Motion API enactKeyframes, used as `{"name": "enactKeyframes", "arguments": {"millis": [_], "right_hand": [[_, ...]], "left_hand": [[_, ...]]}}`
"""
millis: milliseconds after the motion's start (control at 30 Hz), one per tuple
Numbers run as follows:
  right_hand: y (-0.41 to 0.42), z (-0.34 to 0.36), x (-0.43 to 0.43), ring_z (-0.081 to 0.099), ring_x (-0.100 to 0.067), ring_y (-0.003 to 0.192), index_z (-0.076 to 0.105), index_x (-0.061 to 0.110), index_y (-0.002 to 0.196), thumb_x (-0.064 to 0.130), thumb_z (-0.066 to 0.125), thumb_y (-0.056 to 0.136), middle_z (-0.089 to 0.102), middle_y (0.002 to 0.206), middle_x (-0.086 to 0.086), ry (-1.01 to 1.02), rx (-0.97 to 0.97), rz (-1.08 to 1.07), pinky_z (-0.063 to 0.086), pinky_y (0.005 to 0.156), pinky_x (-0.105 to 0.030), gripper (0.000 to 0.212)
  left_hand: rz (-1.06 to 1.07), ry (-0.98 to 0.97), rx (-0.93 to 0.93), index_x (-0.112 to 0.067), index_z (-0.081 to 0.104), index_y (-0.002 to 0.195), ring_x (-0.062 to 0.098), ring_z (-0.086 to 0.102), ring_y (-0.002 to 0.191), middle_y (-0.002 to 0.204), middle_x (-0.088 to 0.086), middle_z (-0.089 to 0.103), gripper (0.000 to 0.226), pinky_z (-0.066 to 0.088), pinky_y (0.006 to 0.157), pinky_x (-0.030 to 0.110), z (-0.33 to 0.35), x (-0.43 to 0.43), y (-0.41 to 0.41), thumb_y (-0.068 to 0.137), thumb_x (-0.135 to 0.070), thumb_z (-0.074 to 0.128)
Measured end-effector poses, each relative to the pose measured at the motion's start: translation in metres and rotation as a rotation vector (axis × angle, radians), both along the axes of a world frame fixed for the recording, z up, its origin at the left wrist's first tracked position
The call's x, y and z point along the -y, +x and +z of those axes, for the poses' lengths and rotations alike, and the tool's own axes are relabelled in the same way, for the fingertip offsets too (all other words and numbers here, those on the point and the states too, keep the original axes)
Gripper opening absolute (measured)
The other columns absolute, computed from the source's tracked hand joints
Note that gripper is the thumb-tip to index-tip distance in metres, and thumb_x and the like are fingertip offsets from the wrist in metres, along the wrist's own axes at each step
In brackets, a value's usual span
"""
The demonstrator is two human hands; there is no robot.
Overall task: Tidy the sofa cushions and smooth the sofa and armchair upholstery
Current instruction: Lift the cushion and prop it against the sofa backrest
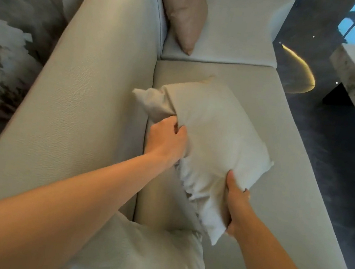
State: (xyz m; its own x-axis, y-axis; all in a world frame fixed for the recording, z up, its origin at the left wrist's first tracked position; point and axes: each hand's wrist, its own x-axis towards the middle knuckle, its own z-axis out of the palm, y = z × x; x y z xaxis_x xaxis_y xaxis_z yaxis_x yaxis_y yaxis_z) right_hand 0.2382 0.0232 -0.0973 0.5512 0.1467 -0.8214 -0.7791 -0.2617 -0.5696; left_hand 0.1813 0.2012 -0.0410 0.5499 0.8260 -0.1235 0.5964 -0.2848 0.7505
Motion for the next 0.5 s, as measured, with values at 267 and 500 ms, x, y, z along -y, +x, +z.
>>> {"name": "enactKeyframes", "arguments": {"millis": [267, 500], "right_hand": [[-0.021, 0.062, -0.053, 0.061, -0.03, 0.114, 0.043, 0.016, 0.145, 0.077, 0.045, 0.086, 0.061, 0.133, -0.01, 0.116, -0.12, -0.042, 0.05, 0.101, -0.047, 0.084], [-0.059, 0.097, -0.149, 0.062, -0.034, 0.117, 0.049, 0.017, 0.14, 0.056, 0.048, 0.098, 0.064, 0.131, -0.012, 0.27, -0.186, -0.087, 0.056, 0.085, -0.042, 0.057]], "left_hand": [[-0.109, 0.455, 0.255, -0.02, 0.028, 0.061, 0.027, 0.04, 0.065, 0.057, -0.004, 0.038, 0.035, 0.023, 0.058, 0.036, 0.099, -0.036, 0.049, 0.083, -0.012, 0.052], [-0.079, 0.283, -0.203, -0.023, 0.044, 0.13, 0.038, 0.038, 0.125, 0.14, 0.016, 0.038, 0.059, 0.033, 0.103, 0.037, 0.097, -0.104, 0.013, 0.078, -0.04, 0.067]]}}
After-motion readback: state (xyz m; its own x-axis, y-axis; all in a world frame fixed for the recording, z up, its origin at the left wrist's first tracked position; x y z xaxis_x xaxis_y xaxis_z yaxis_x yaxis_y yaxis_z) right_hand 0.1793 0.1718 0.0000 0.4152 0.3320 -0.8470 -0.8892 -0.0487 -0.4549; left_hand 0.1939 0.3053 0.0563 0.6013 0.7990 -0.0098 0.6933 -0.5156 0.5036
